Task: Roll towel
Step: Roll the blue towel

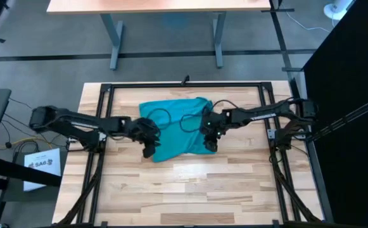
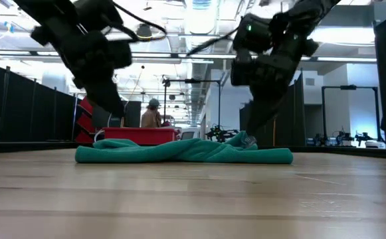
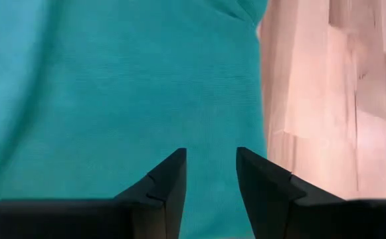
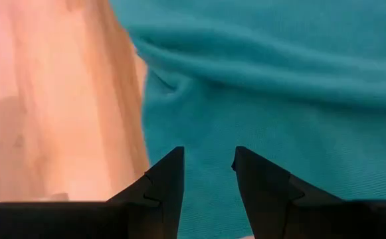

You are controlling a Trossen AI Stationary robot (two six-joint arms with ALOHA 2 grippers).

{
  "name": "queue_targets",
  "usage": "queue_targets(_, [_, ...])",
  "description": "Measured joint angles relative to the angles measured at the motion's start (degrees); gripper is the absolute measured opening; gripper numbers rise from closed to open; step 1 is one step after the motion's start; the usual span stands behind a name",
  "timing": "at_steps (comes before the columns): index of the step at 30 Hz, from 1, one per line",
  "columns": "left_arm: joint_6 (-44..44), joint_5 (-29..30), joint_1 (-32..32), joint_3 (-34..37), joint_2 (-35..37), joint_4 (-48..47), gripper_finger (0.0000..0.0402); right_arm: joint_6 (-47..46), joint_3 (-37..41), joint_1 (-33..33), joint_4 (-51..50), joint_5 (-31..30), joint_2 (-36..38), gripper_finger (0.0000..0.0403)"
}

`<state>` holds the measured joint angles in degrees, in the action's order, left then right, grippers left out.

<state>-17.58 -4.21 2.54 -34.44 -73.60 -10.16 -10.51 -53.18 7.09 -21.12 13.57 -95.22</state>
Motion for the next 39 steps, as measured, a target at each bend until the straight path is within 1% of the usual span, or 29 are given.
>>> queue_targets(2, [0.7,-0.7,-0.4,0.0,-3.2,1.2,0.0116,0.0,0.3,-0.6,1.2,0.1,-1.6,0.0122])
queue_targets(9, [5.9,-4.4,0.2,0.0,-10.5,4.1,0.0116,0.4,0.1,-1.3,4.1,0.4,-7.7,0.0121])
queue_targets(14, [10.0,-3.8,-0.7,-0.3,-13.7,-1.2,0.0116,2.4,0.5,-1.4,3.9,0.4,-8.6,0.0121])
queue_targets(17, [11.5,-2.8,-1.4,0.2,-13.9,-3.5,0.0116,4.3,0.6,-1.4,2.4,0.2,-8.3,0.0121])
queue_targets(22, [11.7,-2.6,-1.4,0.8,-11.7,-7.0,0.0116,7.4,0.5,-1.8,-2.1,0.2,-8.2,0.0121])
queue_targets(28, [9.7,0.2,-1.4,2.1,-6.3,-15.7,0.0116,9.1,0.5,-3.3,-5.8,0.2,-7.8,0.0121])
queue_targets(32, [7.1,0.6,-1.4,5.2,-1.5,-16.0,0.0116,9.5,0.6,-3.8,-6.7,-0.1,-7.0,0.0121])
queue_targets(39, [3.7,3.0,-1.4,9.5,6.0,-16.8,0.0116,9.9,0.6,-3.7,-8.9,0.3,-6.7,0.0121])
